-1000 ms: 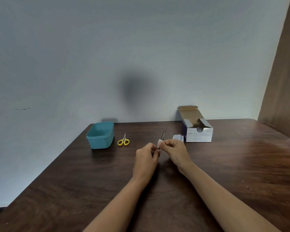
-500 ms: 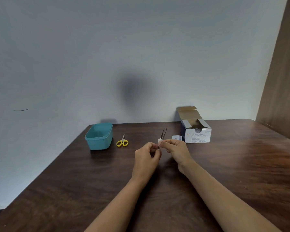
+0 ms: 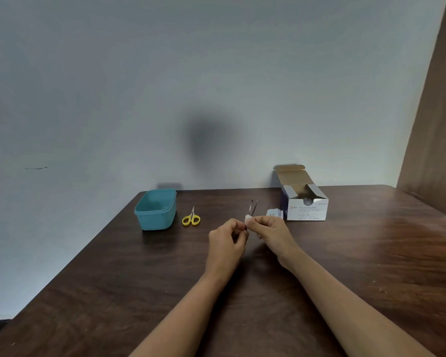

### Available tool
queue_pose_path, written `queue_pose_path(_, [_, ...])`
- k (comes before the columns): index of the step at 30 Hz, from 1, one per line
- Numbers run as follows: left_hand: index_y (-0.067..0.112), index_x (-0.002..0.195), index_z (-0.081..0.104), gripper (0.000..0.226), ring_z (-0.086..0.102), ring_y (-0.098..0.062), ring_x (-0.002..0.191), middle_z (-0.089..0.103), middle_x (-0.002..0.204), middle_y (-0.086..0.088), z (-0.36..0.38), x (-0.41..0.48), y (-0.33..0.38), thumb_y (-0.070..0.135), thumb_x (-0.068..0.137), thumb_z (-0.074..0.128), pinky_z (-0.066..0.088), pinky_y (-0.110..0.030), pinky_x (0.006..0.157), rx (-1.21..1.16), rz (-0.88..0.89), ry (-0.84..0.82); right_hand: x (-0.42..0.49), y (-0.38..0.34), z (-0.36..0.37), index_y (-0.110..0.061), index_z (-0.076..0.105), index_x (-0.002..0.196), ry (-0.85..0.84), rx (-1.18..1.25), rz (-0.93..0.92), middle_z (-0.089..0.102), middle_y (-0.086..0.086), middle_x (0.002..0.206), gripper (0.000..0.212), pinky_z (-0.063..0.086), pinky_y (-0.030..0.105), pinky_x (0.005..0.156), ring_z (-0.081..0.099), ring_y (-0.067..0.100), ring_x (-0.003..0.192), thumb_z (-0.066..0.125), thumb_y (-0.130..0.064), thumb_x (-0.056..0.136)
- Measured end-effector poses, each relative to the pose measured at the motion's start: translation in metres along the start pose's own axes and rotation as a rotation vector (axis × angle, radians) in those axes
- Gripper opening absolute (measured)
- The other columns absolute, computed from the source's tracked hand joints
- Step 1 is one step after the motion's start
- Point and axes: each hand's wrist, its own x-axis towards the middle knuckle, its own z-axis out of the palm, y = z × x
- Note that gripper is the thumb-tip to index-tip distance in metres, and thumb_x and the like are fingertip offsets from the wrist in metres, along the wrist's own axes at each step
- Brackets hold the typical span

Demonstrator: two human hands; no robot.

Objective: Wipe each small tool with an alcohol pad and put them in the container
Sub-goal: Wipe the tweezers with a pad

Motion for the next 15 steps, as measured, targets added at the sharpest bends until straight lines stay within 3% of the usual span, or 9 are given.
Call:
queue_pose_path(4, [0.013, 0.090, 0.070, 0.008, 0.063, -0.003, 0.074, 0.069, 0.074, 0.006, -0.0004, 0.0001, -0.0004, 0.008, 0.087, 0.065, 0.047, -0.009, 0.062, 0.004, 0.002, -0.005, 0.0010, 0.0015, -0.0006, -0.003, 0.073, 0.082, -0.012, -0.020, 0.008, 0.056, 0.003, 0.063, 0.021, 0.037, 0.010, 0.053, 0.041, -0.002, 0.050, 0.064, -0.021, 0.089])
queue_pose_path(9, [0.014, 0.090, 0.070, 0.008, 0.063, -0.002, 0.074, 0.069, 0.073, 0.006, -0.0010, 0.0004, -0.0006, 0.008, 0.087, 0.065, 0.047, -0.009, 0.061, -0.002, 0.000, 0.001, -0.0027, -0.0017, -0.0011, -0.005, 0.074, 0.089, -0.045, -0.010, 0.001, 0.068, -0.001, 0.073, 0.018, 0.042, 0.004, 0.059, 0.055, -0.009, 0.058, 0.064, -0.019, 0.090])
queue_pose_path(15, [0.014, 0.088, 0.069, 0.005, 0.059, 0.000, 0.066, 0.066, 0.069, 0.006, 0.0028, 0.0034, -0.0006, 0.011, 0.085, 0.067, 0.044, -0.009, 0.058, 0.006, -0.006, -0.004, -0.0016, -0.0019, 0.0019, -0.007, 0.072, 0.084, 0.125, 0.132, 0.053, 0.061, -0.007, 0.065, 0.012, 0.041, 0.004, 0.057, 0.051, -0.010, 0.051, 0.067, -0.018, 0.087])
